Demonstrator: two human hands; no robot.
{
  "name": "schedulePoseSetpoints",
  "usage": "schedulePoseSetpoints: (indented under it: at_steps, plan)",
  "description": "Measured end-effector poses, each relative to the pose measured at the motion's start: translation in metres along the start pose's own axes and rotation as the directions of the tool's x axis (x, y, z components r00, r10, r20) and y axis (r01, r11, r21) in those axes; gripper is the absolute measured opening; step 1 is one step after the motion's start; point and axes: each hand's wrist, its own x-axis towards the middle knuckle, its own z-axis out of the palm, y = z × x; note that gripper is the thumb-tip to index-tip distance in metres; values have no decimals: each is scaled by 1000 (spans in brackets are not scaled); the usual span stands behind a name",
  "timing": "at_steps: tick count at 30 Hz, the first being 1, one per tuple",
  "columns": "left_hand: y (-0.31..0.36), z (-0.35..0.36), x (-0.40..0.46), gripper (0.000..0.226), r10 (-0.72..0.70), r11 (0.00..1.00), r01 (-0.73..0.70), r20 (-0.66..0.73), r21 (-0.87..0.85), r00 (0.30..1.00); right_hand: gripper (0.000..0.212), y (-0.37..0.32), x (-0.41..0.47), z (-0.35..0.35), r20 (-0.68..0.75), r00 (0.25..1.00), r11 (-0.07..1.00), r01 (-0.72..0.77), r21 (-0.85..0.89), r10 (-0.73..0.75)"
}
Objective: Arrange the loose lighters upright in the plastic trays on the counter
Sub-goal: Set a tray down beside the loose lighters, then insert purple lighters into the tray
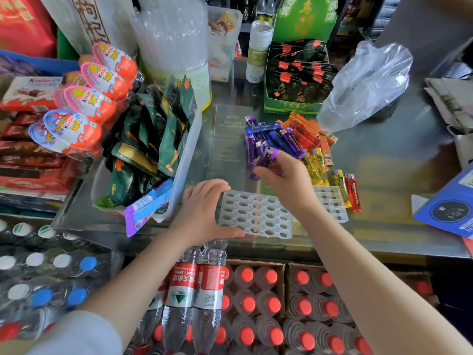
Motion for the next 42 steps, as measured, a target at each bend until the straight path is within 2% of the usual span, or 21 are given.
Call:
schedulePoseSetpoints:
  at_steps: [4,8,13,19,24,26,28,30,32,35,38,42]
  plan:
    - [-7,-3,-4,108,75,995,-73,30,-71,997,4,5,-9,17,122,992,997,-28,71,19]
    - [-7,-4,-11,97,95,991,-91,39,-96,995,3,6,-9,24,210,977,998,-31,53,19]
    - [-6,-1,-11,90,77,992,-77,-2,-103,997,5,0,-3,24,333,941,986,115,-122,-69]
    - [-4,-2,-10,90,61,992,-62,-18,-113,998,16,1,2,35,420,888,893,331,-305,-186]
    - [-4,-2,-9,91,41,993,-43,-15,-113,999,27,2,1,30,439,891,801,345,-490,-116]
    - [-5,-1,-9,93,30,992,-33,-22,-120,999,32,9,7,18,401,913,788,297,-539,-71]
    - [-4,0,-9,93,8,991,-13,-37,-135,999,23,15,16,10,259,963,745,223,-629,-71]
    - [-4,0,-9,93,-2,989,-6,-50,-146,999,20,16,24,9,81,997,745,54,-665,-1]
    - [-4,0,-9,93,-15,983,4,-57,-181,998,23,16,32,14,6,995,743,-70,-666,99]
    - [-2,-5,-11,92,-53,956,33,-61,-290,997,28,13,42,21,-29,984,721,-148,-677,174]
    - [-1,-7,-13,91,-72,939,51,-48,-341,996,29,6,47,28,-29,980,671,-155,-725,195]
    - [-1,-7,-13,86,-63,932,41,-51,-360,997,16,0,48,36,3,982,615,-115,-780,187]
